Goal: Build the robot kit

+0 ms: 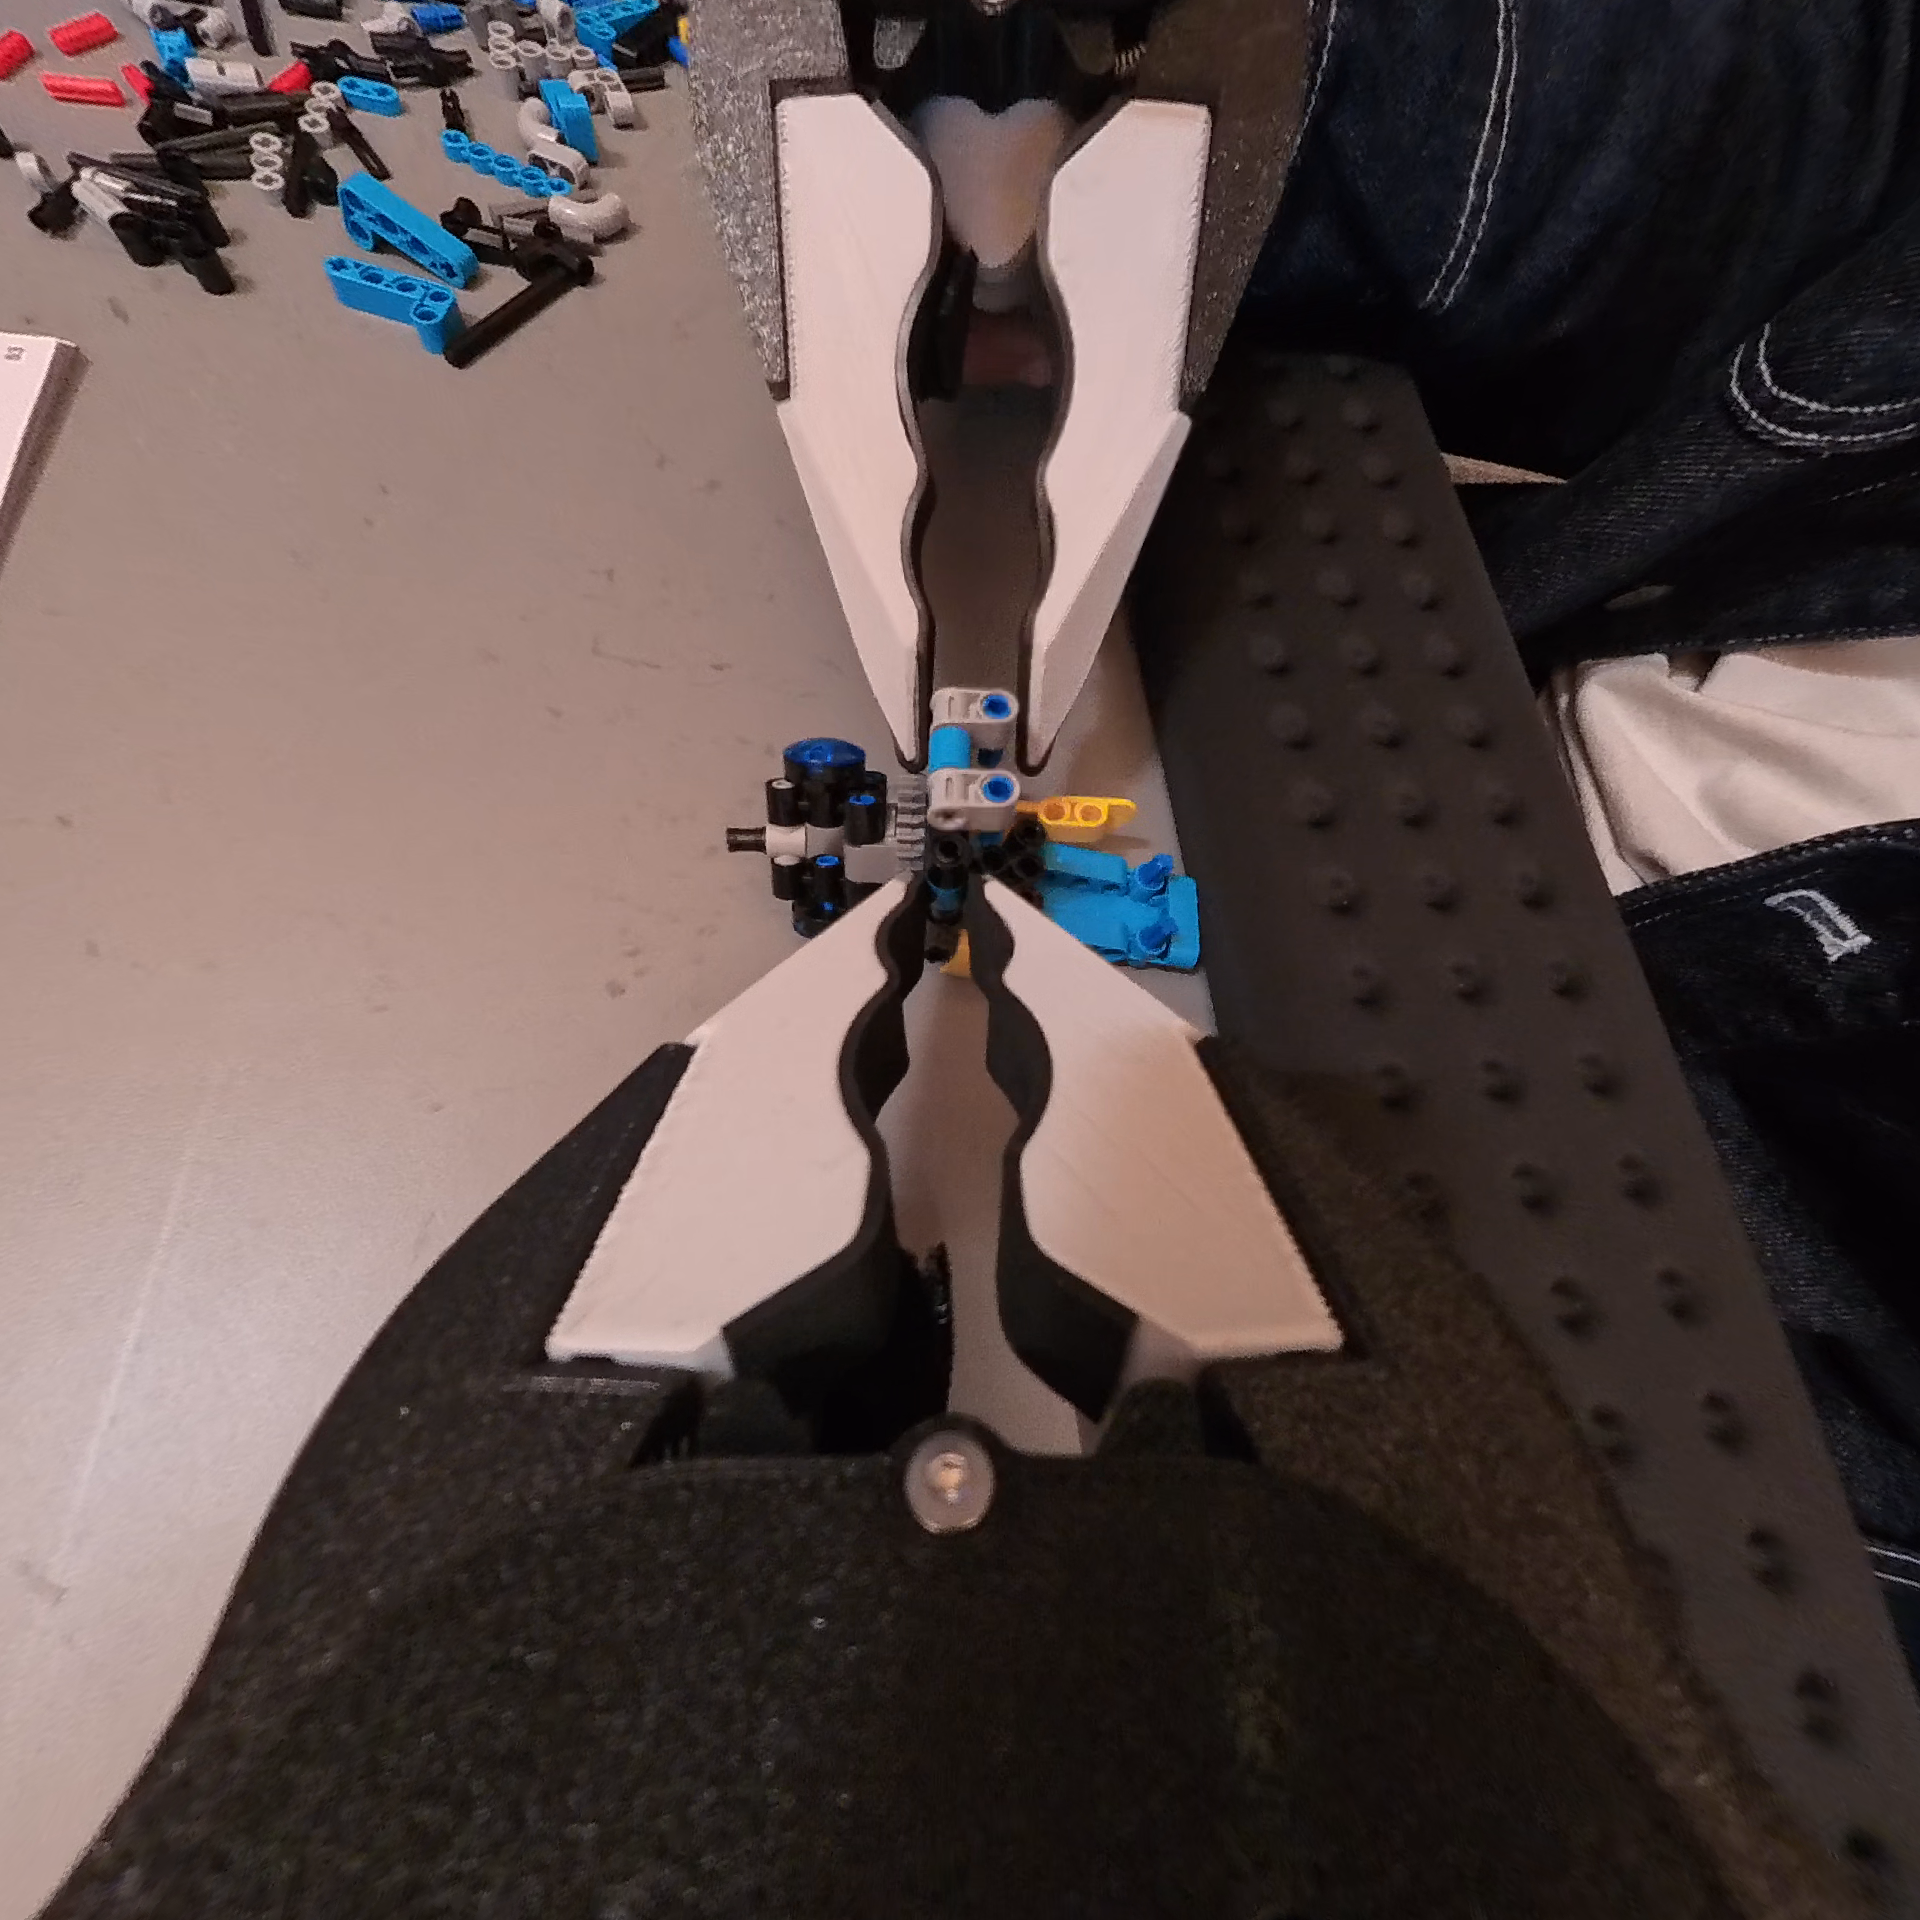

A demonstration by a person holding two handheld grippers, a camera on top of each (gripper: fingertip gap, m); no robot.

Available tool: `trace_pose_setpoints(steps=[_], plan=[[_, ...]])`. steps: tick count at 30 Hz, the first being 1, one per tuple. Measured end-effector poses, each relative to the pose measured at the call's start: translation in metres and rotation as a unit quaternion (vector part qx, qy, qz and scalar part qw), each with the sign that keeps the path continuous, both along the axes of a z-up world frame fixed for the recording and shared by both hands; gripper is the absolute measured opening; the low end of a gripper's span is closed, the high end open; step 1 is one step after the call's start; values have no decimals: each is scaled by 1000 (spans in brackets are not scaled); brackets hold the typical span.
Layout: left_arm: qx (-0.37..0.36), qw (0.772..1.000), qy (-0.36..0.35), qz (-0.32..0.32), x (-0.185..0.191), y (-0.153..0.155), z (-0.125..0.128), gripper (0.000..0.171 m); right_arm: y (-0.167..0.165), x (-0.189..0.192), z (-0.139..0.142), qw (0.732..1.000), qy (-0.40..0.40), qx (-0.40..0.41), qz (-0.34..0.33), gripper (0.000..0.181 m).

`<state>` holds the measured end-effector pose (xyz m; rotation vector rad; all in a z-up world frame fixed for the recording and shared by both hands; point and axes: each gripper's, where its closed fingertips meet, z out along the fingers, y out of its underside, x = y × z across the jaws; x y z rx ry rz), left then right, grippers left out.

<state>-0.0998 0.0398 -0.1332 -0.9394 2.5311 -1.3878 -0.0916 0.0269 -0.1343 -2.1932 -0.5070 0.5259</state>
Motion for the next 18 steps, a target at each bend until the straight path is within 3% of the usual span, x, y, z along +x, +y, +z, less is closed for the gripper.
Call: trace_pose_setpoints(steps=[9,18], plan=[[-1,1000,2,-1,-1,2,-1,7,-3,0,-20,999,-22,-33,-3,25],[0,1000,3,-11,-2,3,-1,7,-2,-3,-16,997,52,-50,-16,21]])
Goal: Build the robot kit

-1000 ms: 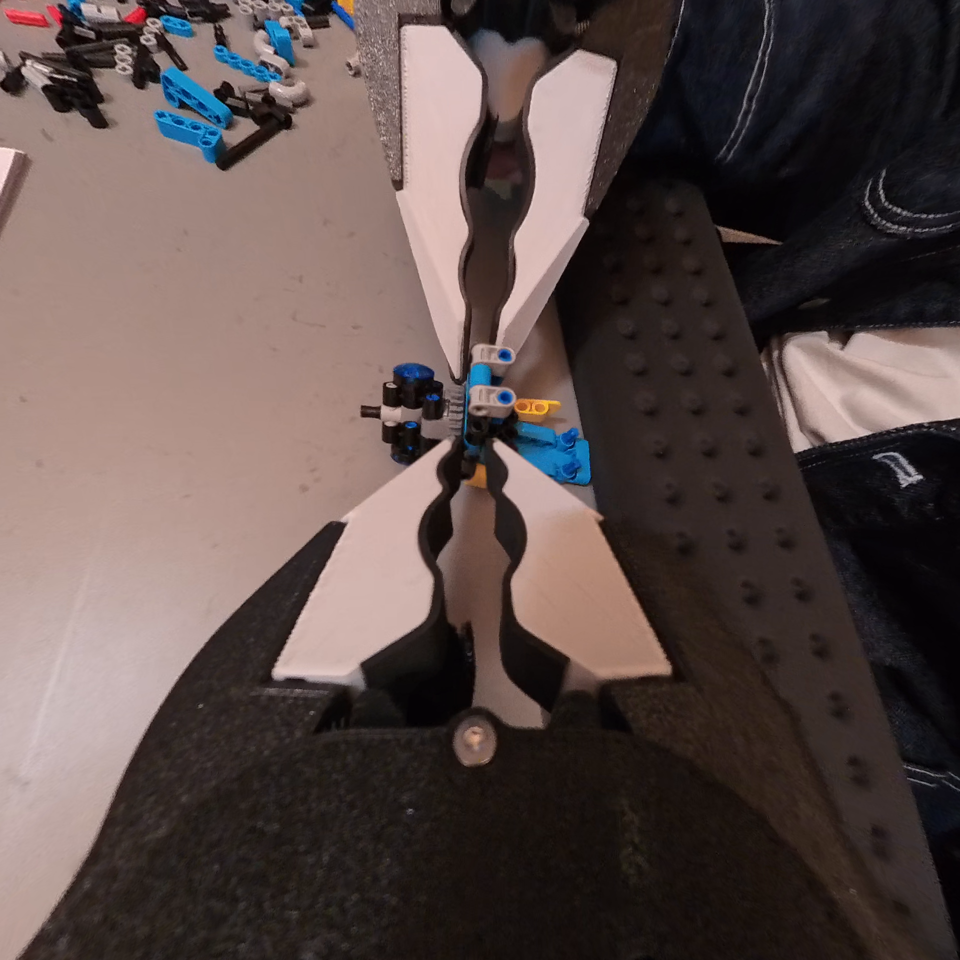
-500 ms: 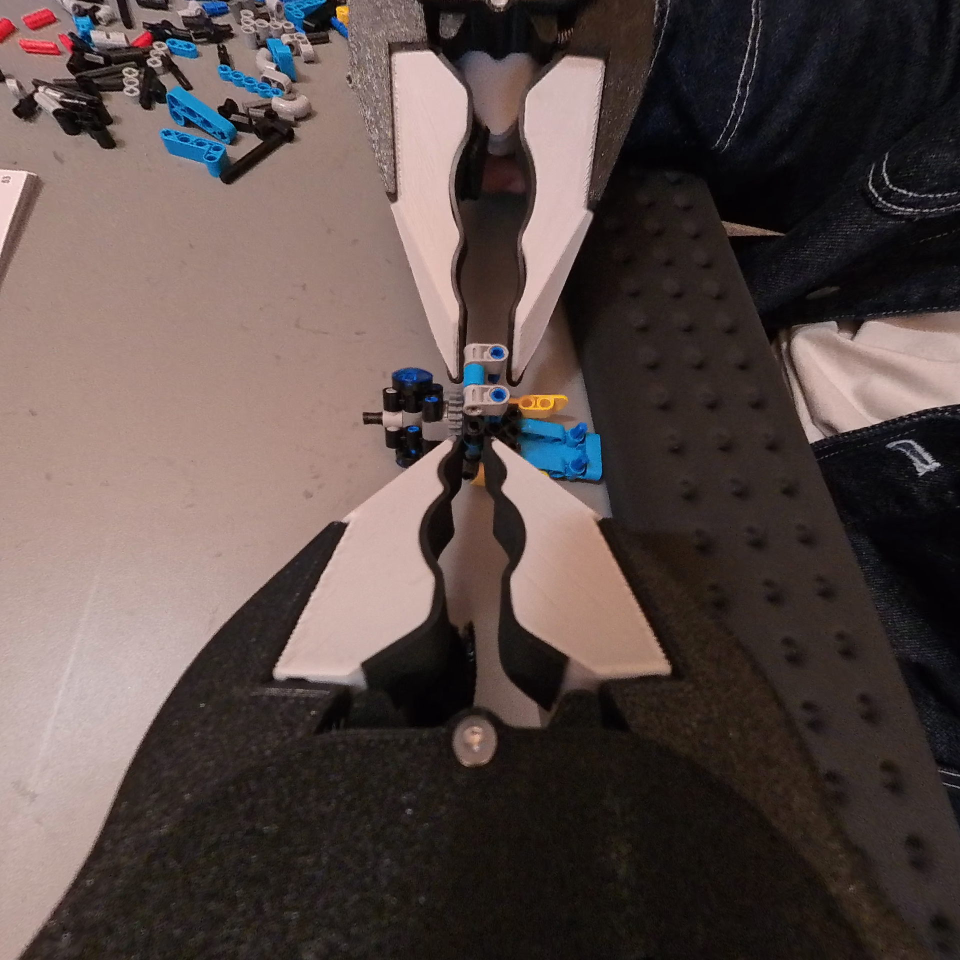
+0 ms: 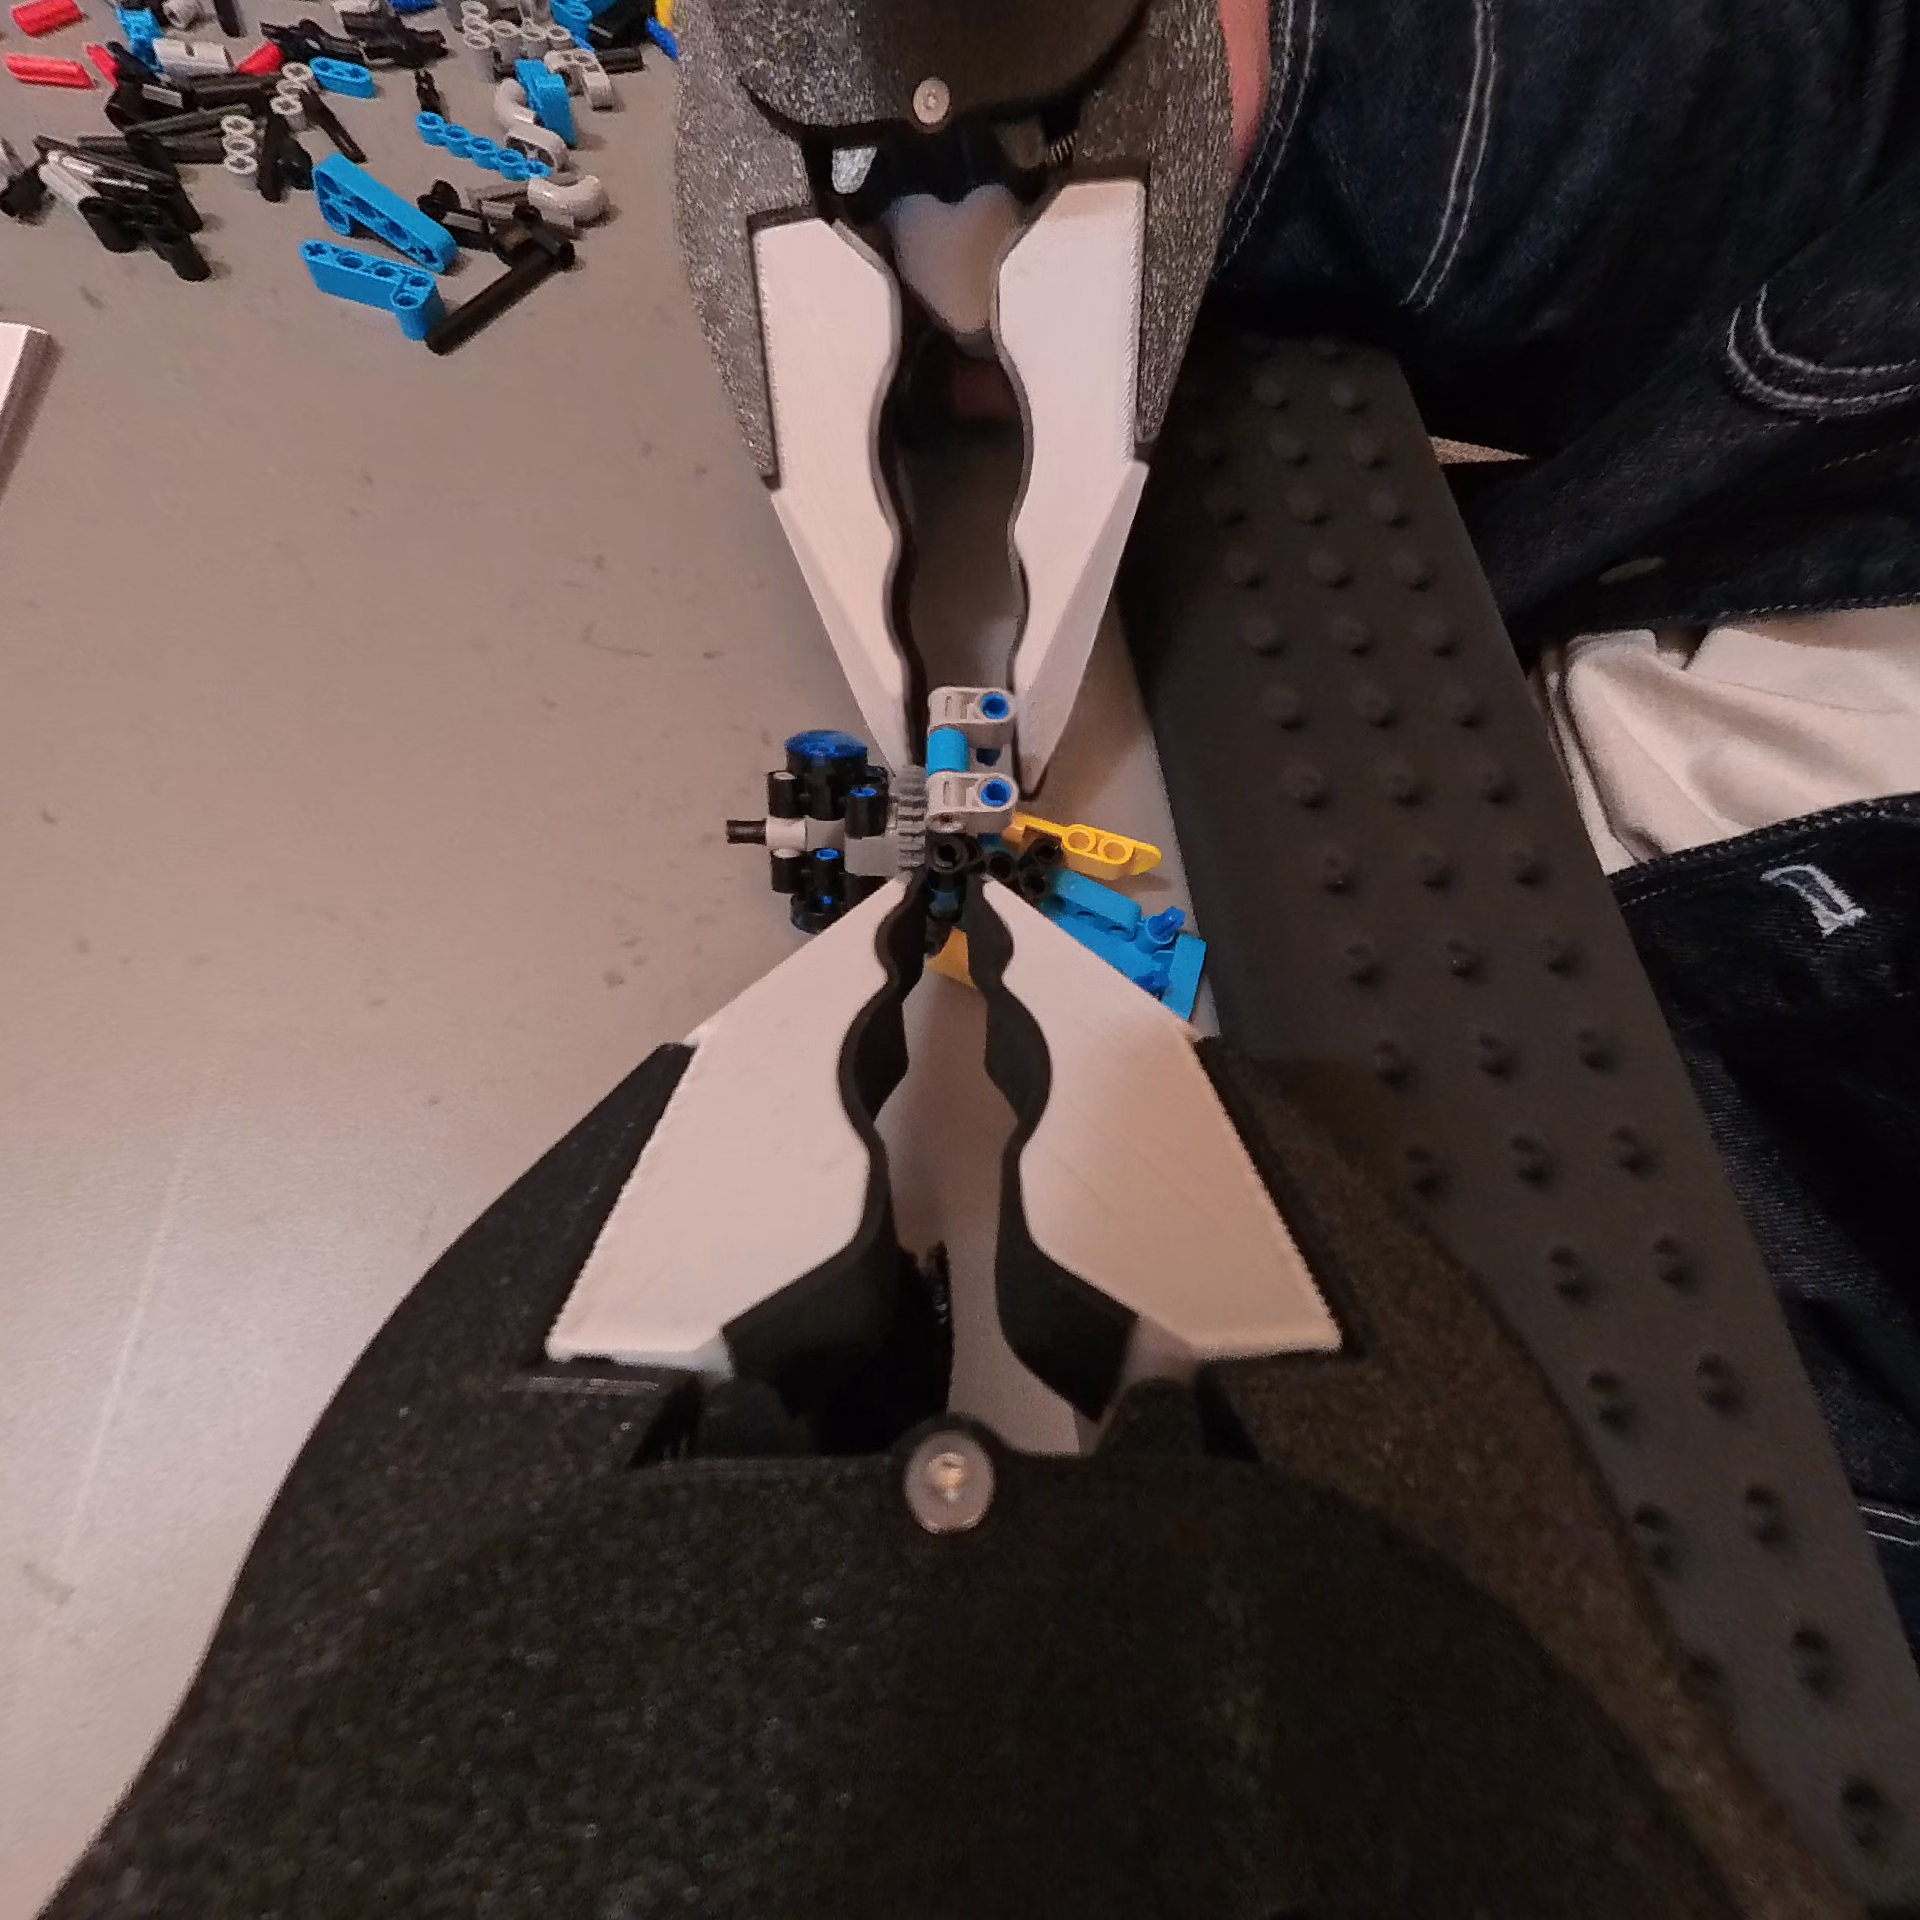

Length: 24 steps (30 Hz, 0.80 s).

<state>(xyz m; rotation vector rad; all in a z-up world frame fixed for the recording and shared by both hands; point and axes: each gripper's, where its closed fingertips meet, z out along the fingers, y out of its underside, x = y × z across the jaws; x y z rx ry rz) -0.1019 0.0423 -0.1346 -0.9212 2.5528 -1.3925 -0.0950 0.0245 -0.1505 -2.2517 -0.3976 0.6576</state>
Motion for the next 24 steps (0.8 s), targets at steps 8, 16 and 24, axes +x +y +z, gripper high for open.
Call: trace_pose_setpoints(steps=[8,16,24], plan=[[-6,1000,7,-10,-3,4,0,7,6,1,-1,999,-39,17,-19,8],[-22,999,16,-28,-5,3,0,7,10,8,-9,992,-114,40,-19,2],[-19,999,3,45,8,13,7,7,-2,12,26,995,-40,78,-42,19]])
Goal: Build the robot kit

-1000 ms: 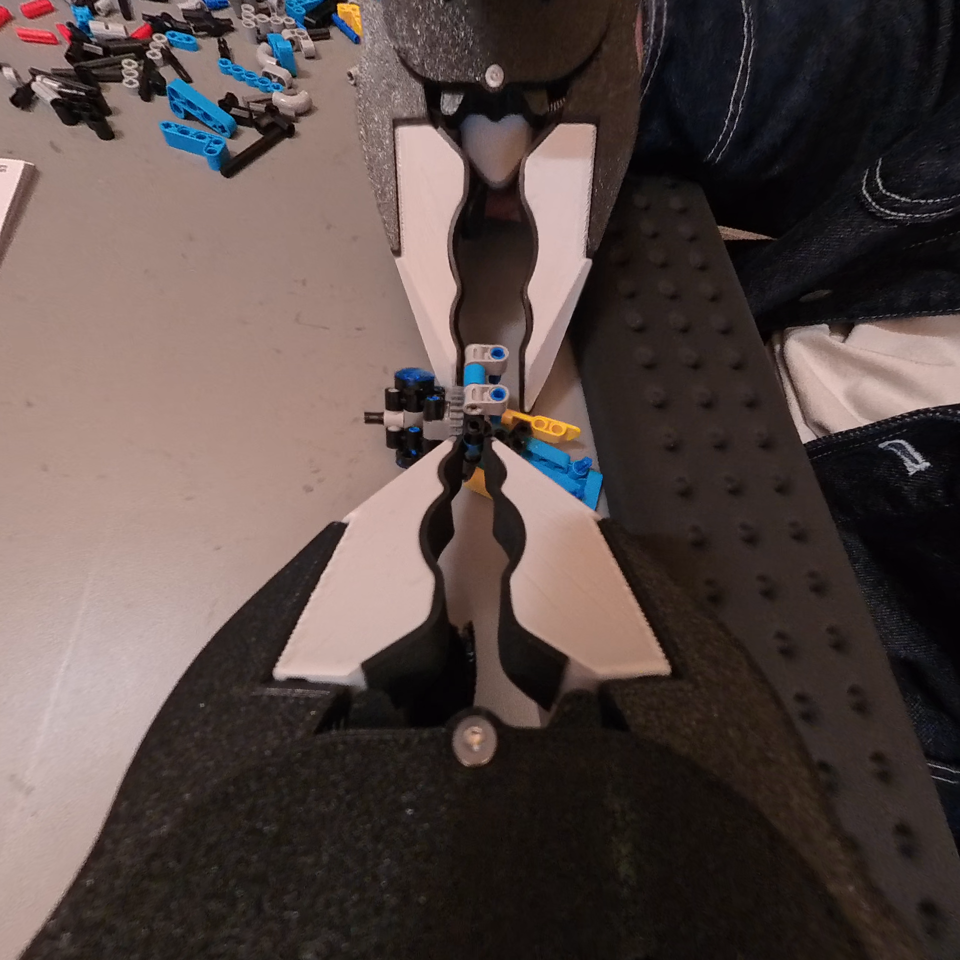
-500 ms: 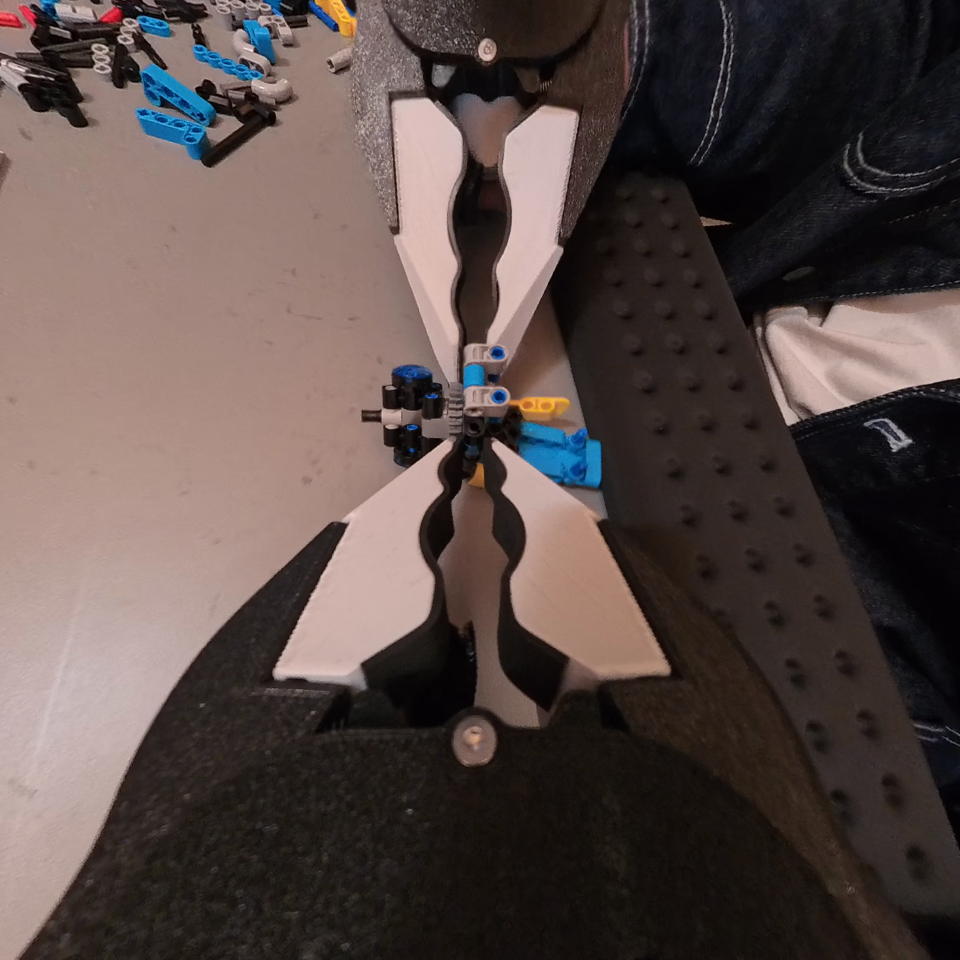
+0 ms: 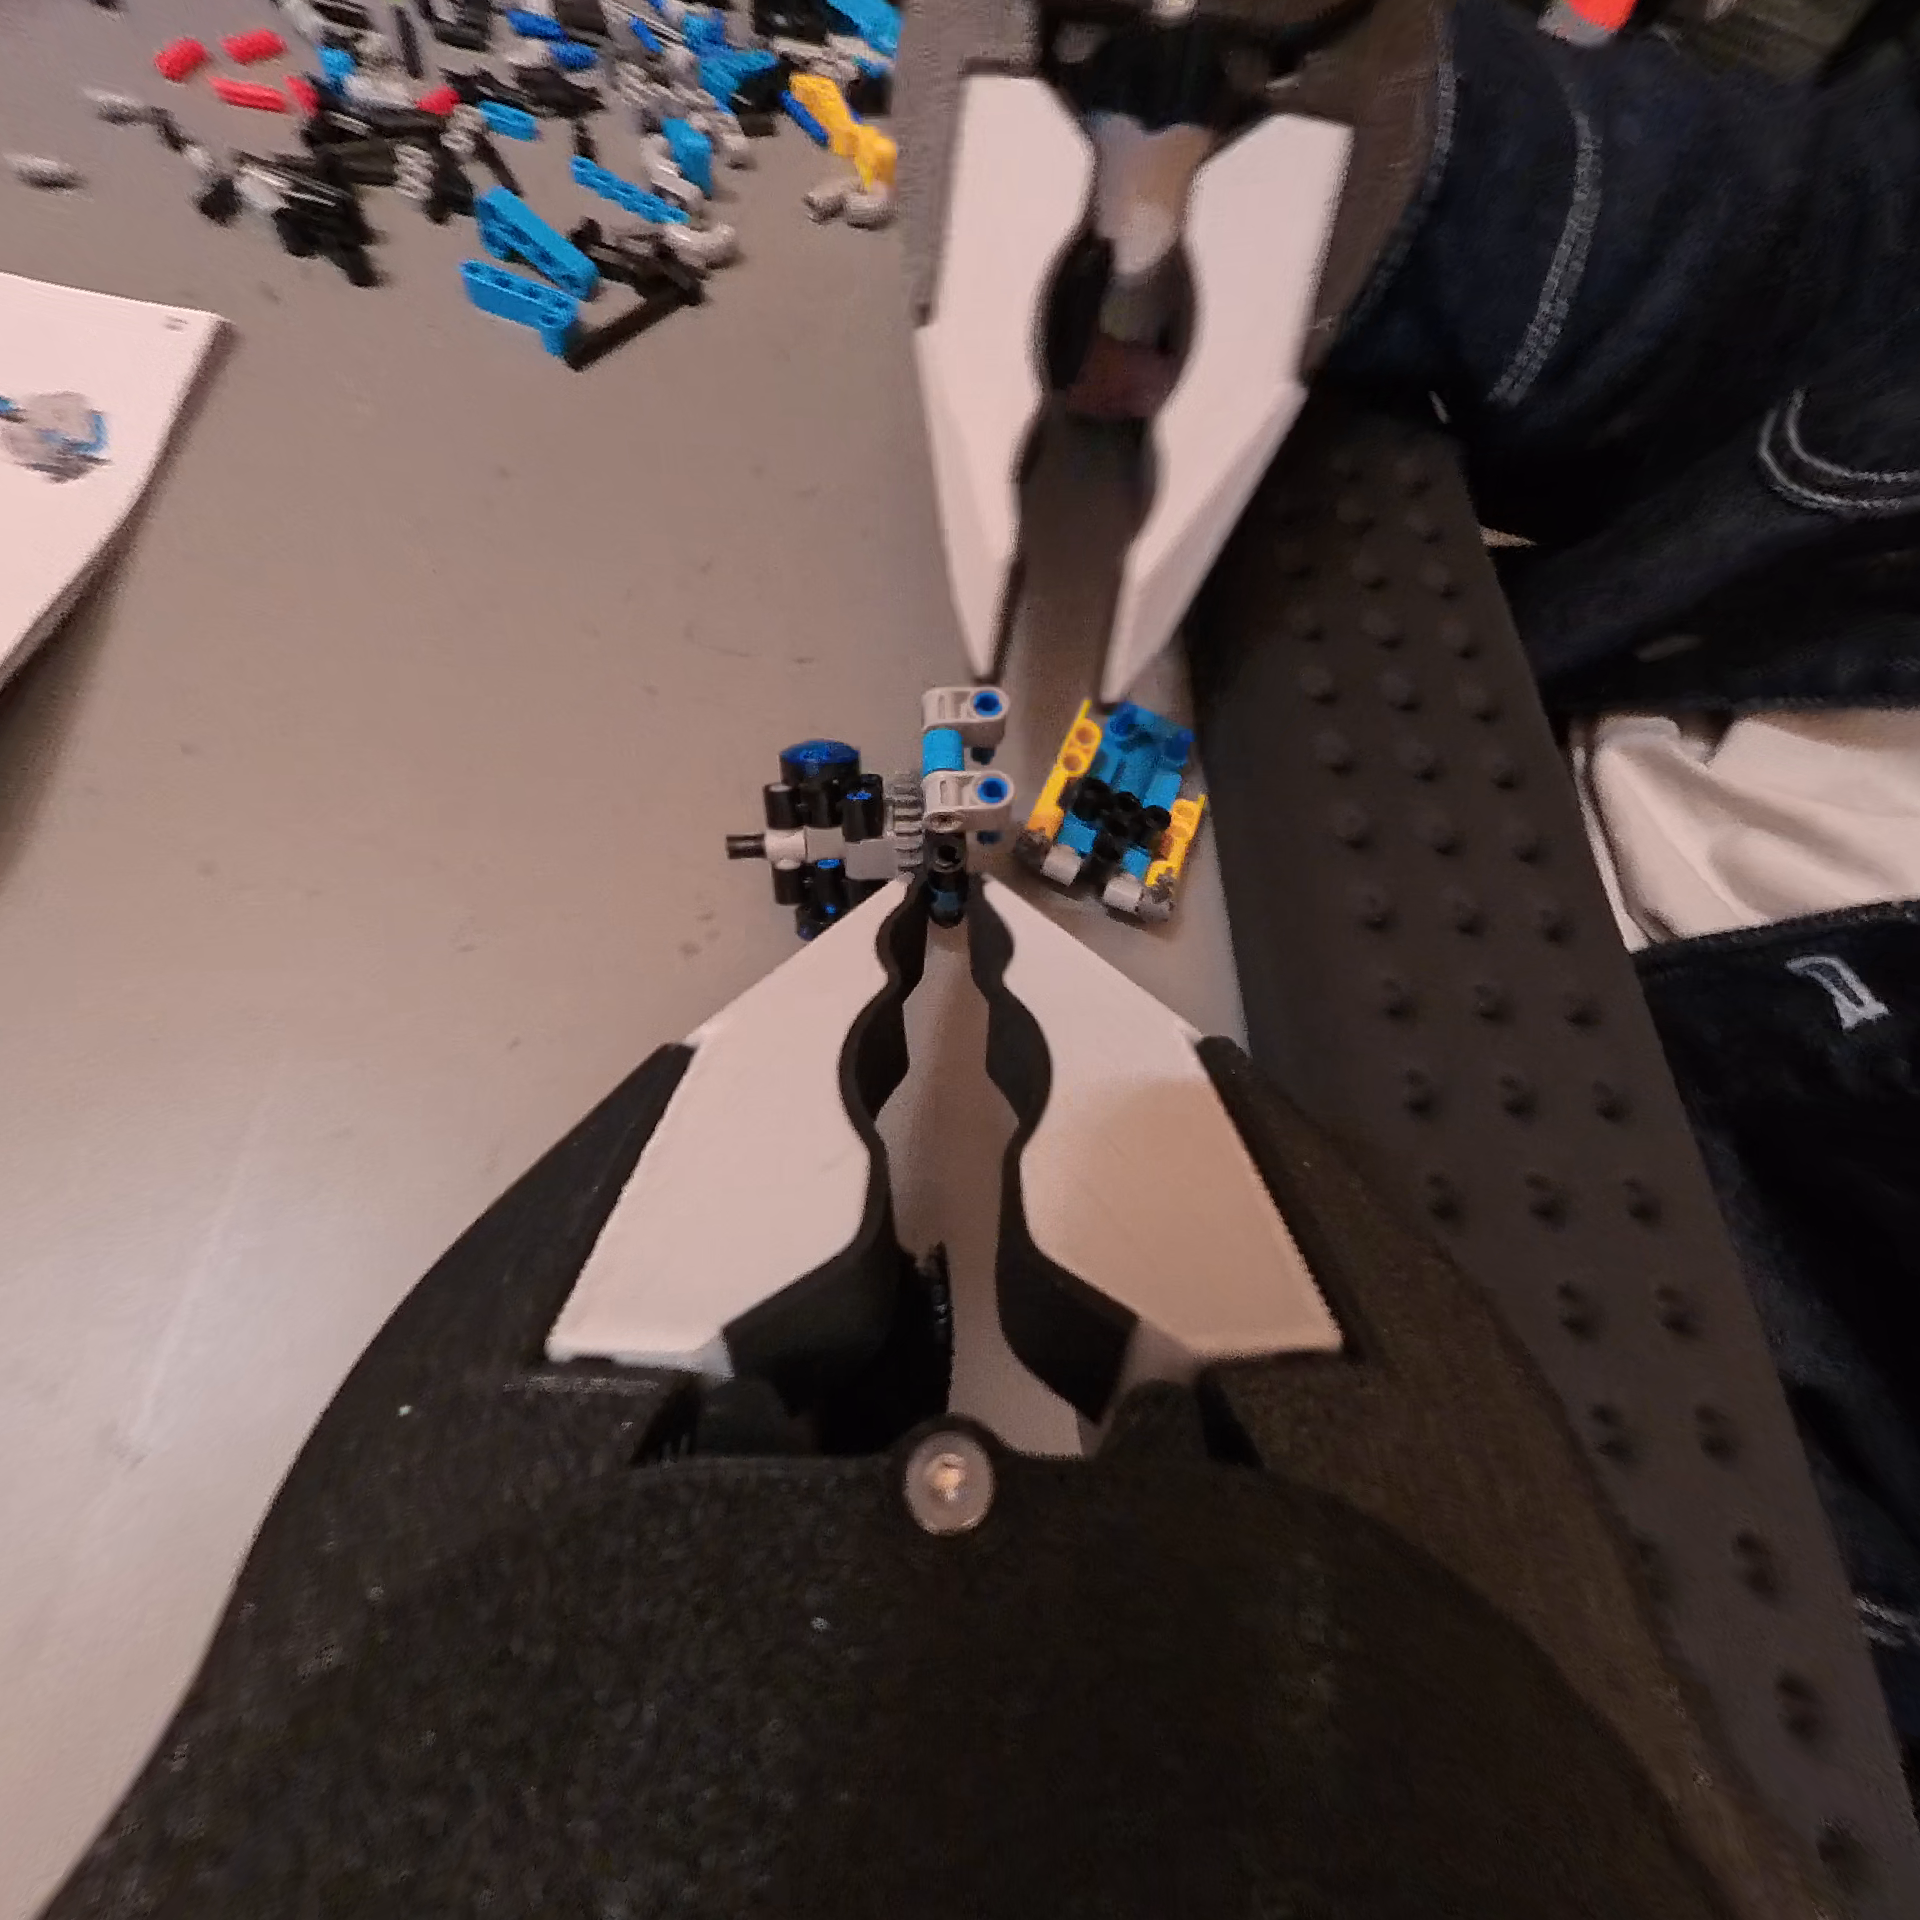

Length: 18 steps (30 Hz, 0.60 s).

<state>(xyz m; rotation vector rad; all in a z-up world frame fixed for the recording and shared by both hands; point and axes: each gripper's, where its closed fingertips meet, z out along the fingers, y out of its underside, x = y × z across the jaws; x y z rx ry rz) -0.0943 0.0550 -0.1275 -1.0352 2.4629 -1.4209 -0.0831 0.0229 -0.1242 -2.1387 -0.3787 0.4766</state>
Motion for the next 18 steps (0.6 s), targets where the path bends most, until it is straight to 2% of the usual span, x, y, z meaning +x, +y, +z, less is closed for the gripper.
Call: trace_pose_setpoints(steps=[2,3,5,8,11,14,18], plan=[[3,1000,-7,15,0,0,4,7,-6,-9,8,1000,-1,21,5,23],[3,1000,-13,18,0,-2,7,7,-5,-7,6,999,-32,28,-9,28],[-12,1000,-19,16,-1,-8,14,7,2,6,4,992,-102,52,-59,25],[-24,999,-9,25,2,-11,15,7,8,9,14,987,-115,90,-70,21],[-12,998,8,56,5,-7,6,7,5,3,-3,995,-76,34,-50,24],[27,994,5,109,2,3,-5,7,-2,-2,-15,995,-94,7,-29,25],[14,990,-27,139,-15,-7,9,7,-13,-5,-21,995,-95,-12,4,19]])
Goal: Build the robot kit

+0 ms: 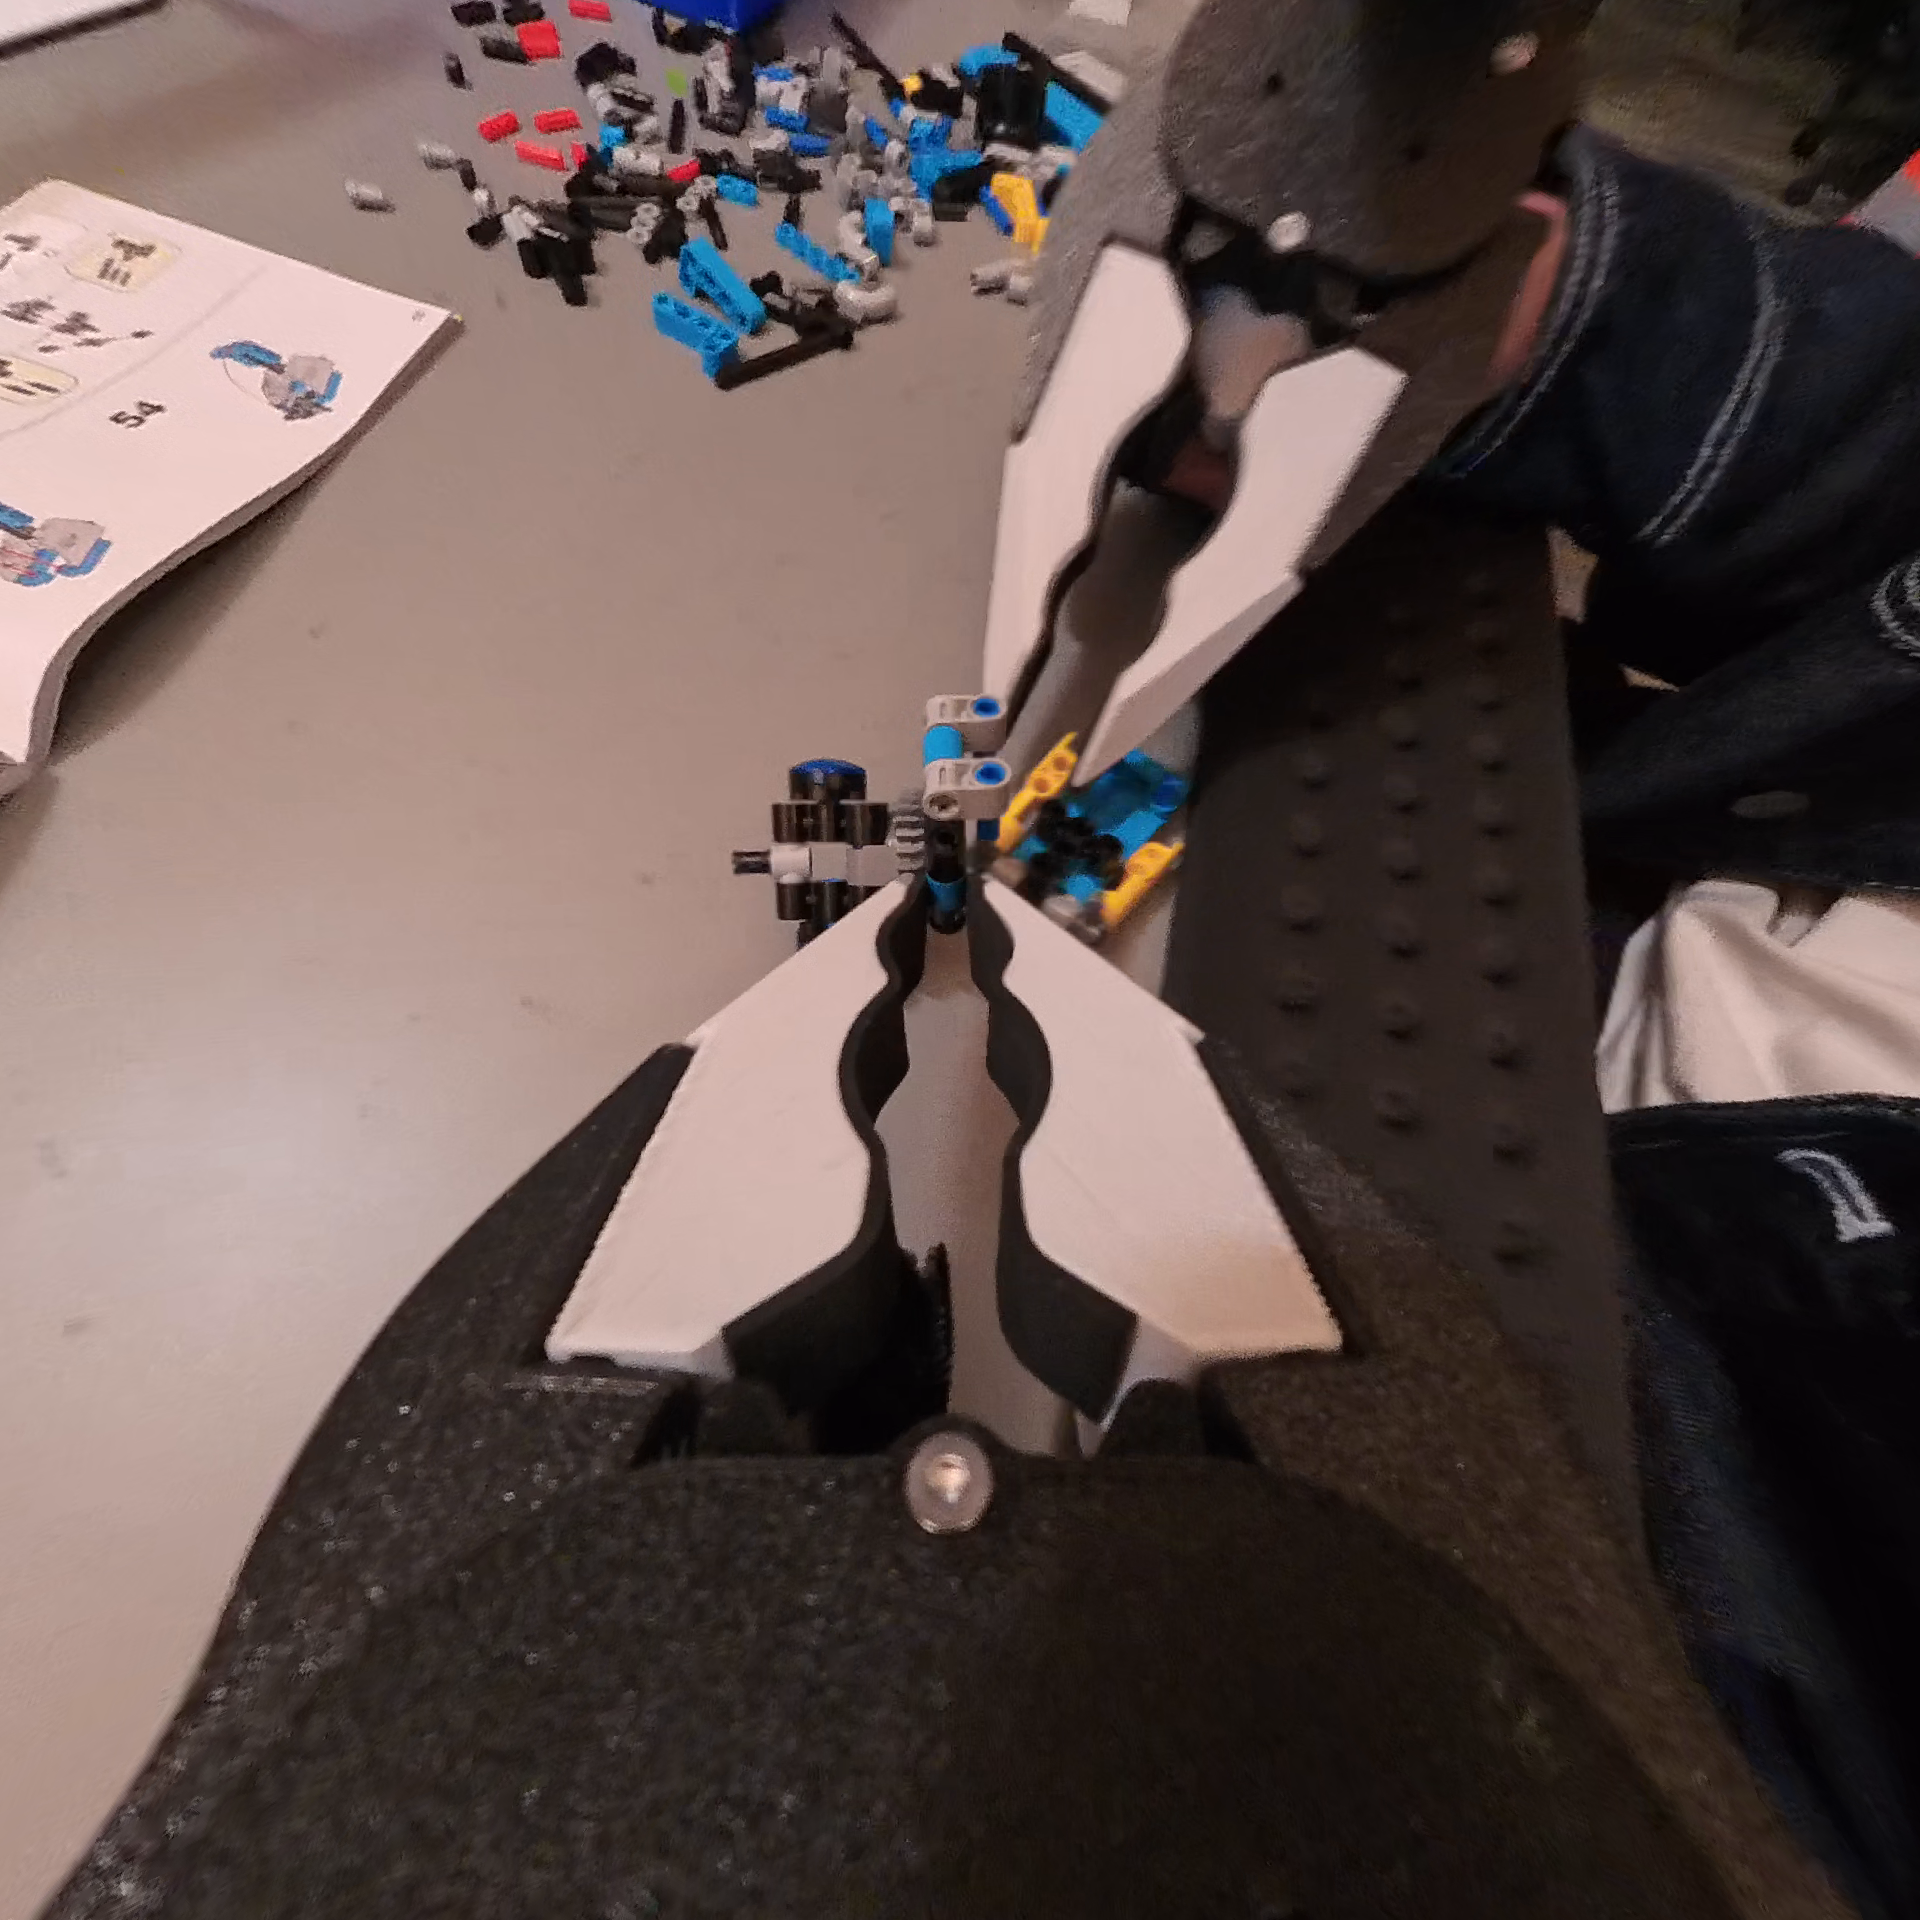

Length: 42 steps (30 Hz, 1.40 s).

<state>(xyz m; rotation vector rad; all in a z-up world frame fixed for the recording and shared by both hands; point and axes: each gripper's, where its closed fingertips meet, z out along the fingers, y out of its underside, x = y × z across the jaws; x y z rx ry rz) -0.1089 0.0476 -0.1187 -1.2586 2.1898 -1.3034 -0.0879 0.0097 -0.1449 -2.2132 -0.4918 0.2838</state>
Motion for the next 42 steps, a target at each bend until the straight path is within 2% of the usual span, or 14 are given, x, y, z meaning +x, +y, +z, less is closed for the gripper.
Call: trace_pose_setpoints(steps=[3,5,9,12,14,16,19,22,24,29,37,39,42], plan=[[7,1000,-13,8,-5,-9,1,7,-3,-3,-3,1000,17,-15,15,2],[38,999,-22,4,-6,-13,-3,7,-3,-2,-11,1000,-16,-23,15,1],[65,996,-54,10,-3,-23,5,7,-2,-2,-8,999,-44,-3,12,0],[91,992,-77,49,5,-17,8,7,-2,-1,6,999,-45,27,1,8],[102,989,-81,70,9,-9,5,7,-7,-7,19,998,-35,40,17,17],[99,988,-85,76,11,-4,3,7,-15,-17,19,999,-10,9,38,32],[90,989,-91,78,12,-3,5,7,-18,-24,3,998,10,-43,53,35],[92,988,-100,78,12,-3,6,7,-7,-18,2,999,-19,-19,46,32],[83,989,-96,78,12,-2,6,7,-8,-16,-4,998,-31,-34,49,31],[66,991,-83,81,12,1,3,7,-9,-18,-7,997,-18,-46,52,30],[83,991,-77,73,11,0,-3,7,-9,-19,-7,998,-6,-40,54,30],[74,991,-80,74,11,0,0,7,-8,-13,-3,998,-10,-31,45,36],[61,991,-82,82,12,3,3,7,-11,-15,1,998,-13,-17,65,47]])
